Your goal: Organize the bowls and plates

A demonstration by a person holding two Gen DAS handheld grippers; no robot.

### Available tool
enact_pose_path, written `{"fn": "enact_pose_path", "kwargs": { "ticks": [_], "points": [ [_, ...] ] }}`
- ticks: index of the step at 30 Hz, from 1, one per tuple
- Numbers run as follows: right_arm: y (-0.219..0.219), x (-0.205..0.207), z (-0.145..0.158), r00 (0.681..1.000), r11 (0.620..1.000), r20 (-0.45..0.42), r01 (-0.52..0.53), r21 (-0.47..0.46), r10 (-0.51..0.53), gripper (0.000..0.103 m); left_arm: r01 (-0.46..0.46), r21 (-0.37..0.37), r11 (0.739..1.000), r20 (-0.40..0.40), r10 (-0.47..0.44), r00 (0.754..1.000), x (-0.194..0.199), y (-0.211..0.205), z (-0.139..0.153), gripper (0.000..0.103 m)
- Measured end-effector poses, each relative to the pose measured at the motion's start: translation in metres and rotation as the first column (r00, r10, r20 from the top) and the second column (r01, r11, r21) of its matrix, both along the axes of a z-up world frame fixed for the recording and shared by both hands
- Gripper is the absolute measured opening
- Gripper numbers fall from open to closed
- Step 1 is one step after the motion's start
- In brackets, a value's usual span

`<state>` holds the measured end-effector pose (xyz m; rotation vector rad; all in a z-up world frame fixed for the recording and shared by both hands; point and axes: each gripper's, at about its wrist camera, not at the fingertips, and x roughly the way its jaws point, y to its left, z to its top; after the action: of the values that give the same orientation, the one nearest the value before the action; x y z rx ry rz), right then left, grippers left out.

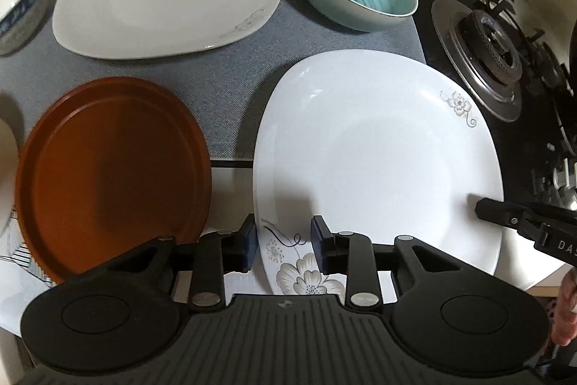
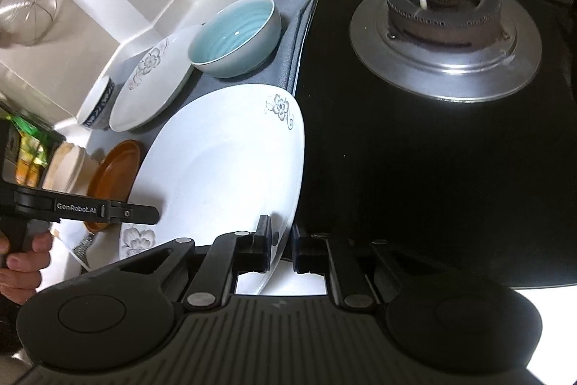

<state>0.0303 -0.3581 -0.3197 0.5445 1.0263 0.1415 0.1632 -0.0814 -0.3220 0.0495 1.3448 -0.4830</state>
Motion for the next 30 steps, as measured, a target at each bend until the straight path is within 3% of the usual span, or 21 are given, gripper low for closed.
{"fn": "enact_pose_path", "kwargs": {
  "ticks": [5, 10, 30],
  "points": [
    [-0.011, 0.007, -0.021, 0.999, 0.988, -0.035, -0.001, 0.153, 0.006, 0.023, -0.002, -0.067, 0.998, -0.021, 0.0, 1.0, 0.007, 0.01, -0.003, 0.033],
    [-0.004, 0.008, -0.011, 0.999, 0.996, -0.003, -0.043, 0.082, 0.043, 0.019, -0.051, -0.053, 0.997, -0.039, 0.049, 0.998, -0.001, 0.012, 0.007, 0.028],
    [-0.029, 0.008, 0.012, 0.997, 0.973, 0.018, -0.077, 0.22, 0.074, 0.019, -0.231, -0.041, 0.972, -0.029, 0.23, 0.973, -0.021, 0.014, 0.043, 0.026]
  ]
}}
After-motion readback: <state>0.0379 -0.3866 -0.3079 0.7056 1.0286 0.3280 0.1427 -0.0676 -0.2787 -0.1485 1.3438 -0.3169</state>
